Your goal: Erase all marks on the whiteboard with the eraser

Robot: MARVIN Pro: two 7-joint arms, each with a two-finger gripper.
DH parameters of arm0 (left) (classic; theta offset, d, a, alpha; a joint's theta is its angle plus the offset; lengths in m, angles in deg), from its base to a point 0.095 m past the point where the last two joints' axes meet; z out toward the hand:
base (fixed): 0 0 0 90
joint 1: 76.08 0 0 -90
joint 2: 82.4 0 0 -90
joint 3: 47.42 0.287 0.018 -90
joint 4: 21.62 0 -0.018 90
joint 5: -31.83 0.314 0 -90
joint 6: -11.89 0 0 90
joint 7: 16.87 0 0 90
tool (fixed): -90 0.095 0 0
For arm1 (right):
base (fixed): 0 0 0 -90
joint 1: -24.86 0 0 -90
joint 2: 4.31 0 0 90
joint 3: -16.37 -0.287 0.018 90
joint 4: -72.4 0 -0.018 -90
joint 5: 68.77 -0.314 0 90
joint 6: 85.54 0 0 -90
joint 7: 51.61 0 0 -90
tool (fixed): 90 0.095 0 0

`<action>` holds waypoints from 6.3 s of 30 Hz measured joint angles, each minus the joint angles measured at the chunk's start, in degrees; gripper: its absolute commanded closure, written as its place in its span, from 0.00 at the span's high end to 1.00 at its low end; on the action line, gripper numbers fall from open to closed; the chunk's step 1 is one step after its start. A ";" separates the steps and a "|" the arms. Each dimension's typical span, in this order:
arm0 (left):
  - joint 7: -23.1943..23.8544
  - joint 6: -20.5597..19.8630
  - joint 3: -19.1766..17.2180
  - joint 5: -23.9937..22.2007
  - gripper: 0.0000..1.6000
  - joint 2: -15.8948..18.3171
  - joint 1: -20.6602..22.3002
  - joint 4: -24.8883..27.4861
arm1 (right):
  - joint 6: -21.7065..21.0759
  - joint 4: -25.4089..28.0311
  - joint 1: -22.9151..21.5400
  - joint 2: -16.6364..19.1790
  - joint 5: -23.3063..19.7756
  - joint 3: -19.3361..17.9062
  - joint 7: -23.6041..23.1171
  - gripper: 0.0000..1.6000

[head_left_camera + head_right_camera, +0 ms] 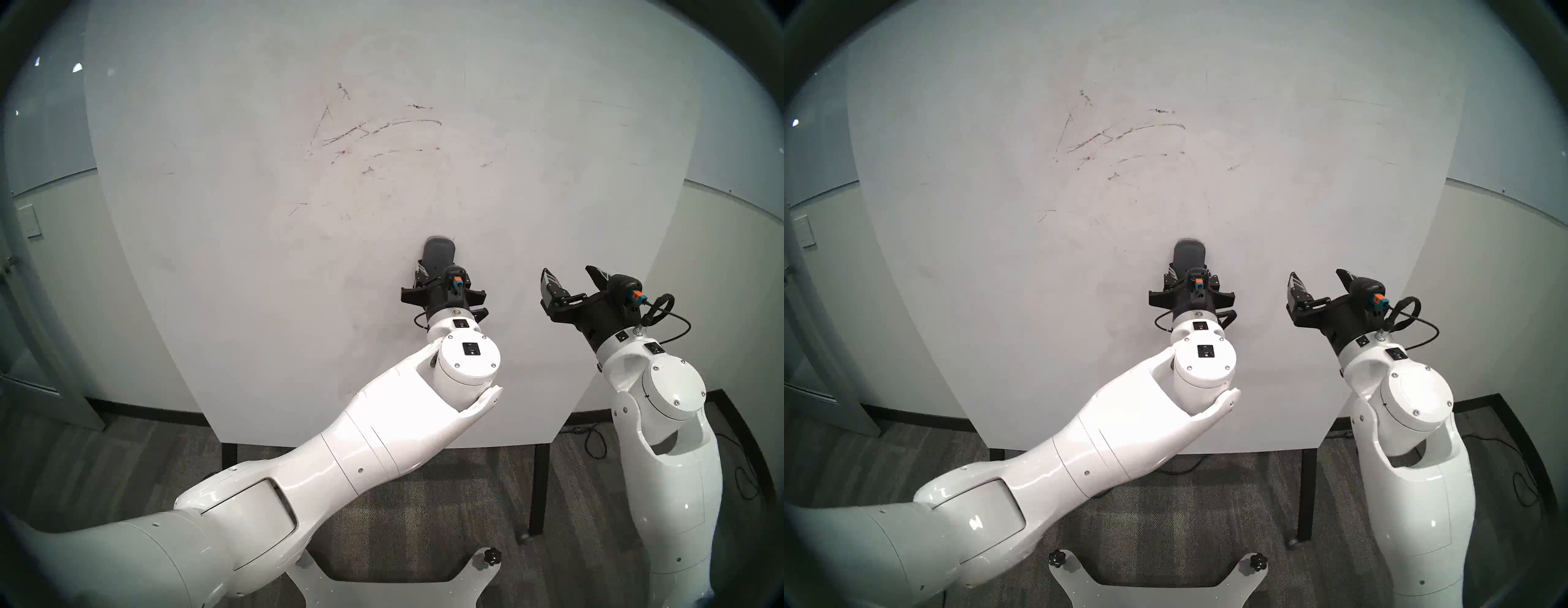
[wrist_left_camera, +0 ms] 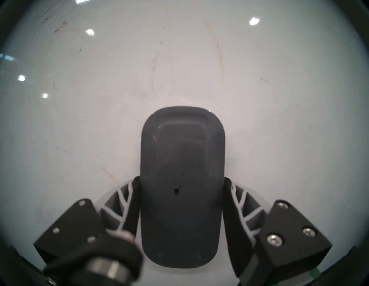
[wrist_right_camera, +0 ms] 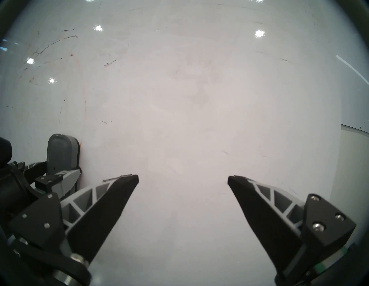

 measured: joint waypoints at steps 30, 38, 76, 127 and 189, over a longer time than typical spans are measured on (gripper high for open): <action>-0.25 0.74 -0.74 1.80 0.00 -3.80 1.41 -5.29 | -0.02 -0.03 -0.01 0.00 0.00 0.00 0.00 1.00; 0.14 -0.06 -2.21 2.04 0.00 -5.11 1.23 -4.39 | -0.02 -0.05 -0.01 0.00 0.00 0.00 0.00 1.00; 6.82 -3.78 -9.57 8.98 0.00 -11.26 3.67 0.06 | -0.02 -0.06 -0.02 0.00 -0.03 0.00 0.00 1.00; 7.42 6.34 -12.97 13.12 0.00 -18.19 11.25 -8.34 | 0.00 -0.01 0.00 0.00 -0.01 0.00 0.00 1.00; 7.02 5.59 -11.42 10.54 1.00 -15.67 8.27 6.13 | 0.00 0.00 0.00 0.00 -0.02 0.00 0.01 1.00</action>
